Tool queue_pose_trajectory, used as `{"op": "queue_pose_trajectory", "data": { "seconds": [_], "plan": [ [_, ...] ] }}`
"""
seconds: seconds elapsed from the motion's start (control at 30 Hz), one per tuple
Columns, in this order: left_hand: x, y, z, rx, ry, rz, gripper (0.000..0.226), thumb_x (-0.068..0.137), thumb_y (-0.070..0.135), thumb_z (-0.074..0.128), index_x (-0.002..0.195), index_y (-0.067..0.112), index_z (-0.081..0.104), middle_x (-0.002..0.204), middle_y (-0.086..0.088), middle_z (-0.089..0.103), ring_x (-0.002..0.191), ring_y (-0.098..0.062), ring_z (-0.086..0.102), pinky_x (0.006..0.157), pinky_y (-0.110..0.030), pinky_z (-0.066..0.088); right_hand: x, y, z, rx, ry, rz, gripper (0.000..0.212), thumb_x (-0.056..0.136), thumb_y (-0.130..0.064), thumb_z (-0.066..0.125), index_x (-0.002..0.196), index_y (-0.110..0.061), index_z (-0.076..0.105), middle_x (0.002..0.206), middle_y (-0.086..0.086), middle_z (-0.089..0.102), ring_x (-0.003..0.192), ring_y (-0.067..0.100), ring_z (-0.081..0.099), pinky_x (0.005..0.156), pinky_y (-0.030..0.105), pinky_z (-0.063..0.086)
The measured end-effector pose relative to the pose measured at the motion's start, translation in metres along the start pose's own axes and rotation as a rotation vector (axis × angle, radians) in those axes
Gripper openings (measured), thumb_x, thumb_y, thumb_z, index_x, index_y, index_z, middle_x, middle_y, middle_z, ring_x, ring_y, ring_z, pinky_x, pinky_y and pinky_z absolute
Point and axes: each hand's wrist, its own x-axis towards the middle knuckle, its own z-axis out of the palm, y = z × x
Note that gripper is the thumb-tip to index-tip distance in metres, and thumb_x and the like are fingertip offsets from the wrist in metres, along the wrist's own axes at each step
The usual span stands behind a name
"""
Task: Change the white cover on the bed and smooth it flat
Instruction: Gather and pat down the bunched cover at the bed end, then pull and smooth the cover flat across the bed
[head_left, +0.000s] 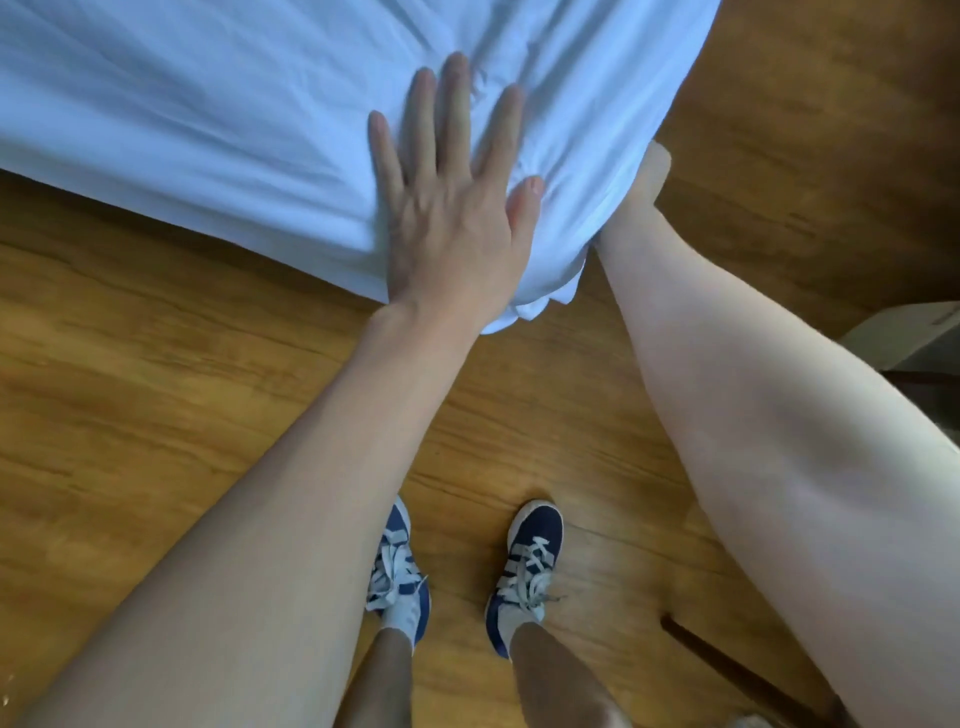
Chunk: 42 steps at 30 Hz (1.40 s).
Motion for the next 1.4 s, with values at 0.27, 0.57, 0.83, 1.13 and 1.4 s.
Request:
{"op": "queue_pose_trajectory", "data": {
  "seconds": [0.27,0.57,0.83,1.13,1.4],
  "plan": [
    [-0.023,0.003,-0.036,-0.124,-0.266,0.033,0.066,0.099,0.042,0.038,0.154,0.019,0.012,0.162,-0.013,0.001,0.149,-0.03,-0.002,0.117,-0.055,0.0,-0.121,-0.003,-0.06,-0.531,0.118,-0.267,0.025,0.097,-0.025,0.043,0.116,-0.019,0.06,0.099,-0.017,0.058,0.088,-0.01,0.052,0.08,0.015,0.039],
    [-0.169,-0.078,-0.215,-0.376,-0.644,-0.169,0.056,0.102,0.033,0.041,0.153,0.02,0.021,0.161,-0.008,0.013,0.148,-0.026,0.011,0.12,-0.044,0.012,-0.359,-0.04,-0.059,-1.016,-0.087,-0.128,0.033,0.097,-0.018,0.045,0.128,-0.016,0.055,0.121,0.002,0.064,0.103,0.017,0.058,0.082,0.026,0.041],
    [-0.223,-0.205,-0.358,-0.524,-0.661,-0.427,0.047,0.103,0.031,0.041,0.147,0.017,0.038,0.148,-0.002,0.043,0.134,-0.023,0.04,0.104,-0.036,0.039,-0.483,-0.086,0.025,-1.347,-0.376,-0.081,0.033,0.093,-0.017,0.045,0.122,-0.017,0.063,0.123,0.005,0.065,0.111,0.025,0.059,0.086,0.029,0.043],
    [-0.19,-0.348,-0.396,-0.603,-0.674,-0.637,0.044,0.103,0.035,0.039,0.144,0.02,0.041,0.136,-0.005,0.051,0.105,-0.026,0.056,0.075,-0.032,0.044,-0.492,-0.127,0.168,-1.455,-0.468,-0.185,0.03,0.094,-0.018,0.046,0.119,-0.017,0.063,0.117,0.004,0.066,0.1,0.022,0.06,0.083,0.03,0.043],
    [-0.107,-0.501,-0.433,-0.63,-0.512,-0.858,0.044,0.102,0.035,0.039,0.143,0.02,0.042,0.142,-0.001,0.048,0.123,-0.022,0.049,0.094,-0.035,0.045,-0.498,-0.132,0.39,-1.616,-0.757,-0.224,0.029,0.091,-0.021,0.046,0.111,-0.017,0.066,0.115,0.002,0.067,0.102,0.024,0.061,0.083,0.03,0.045]
  ]
}}
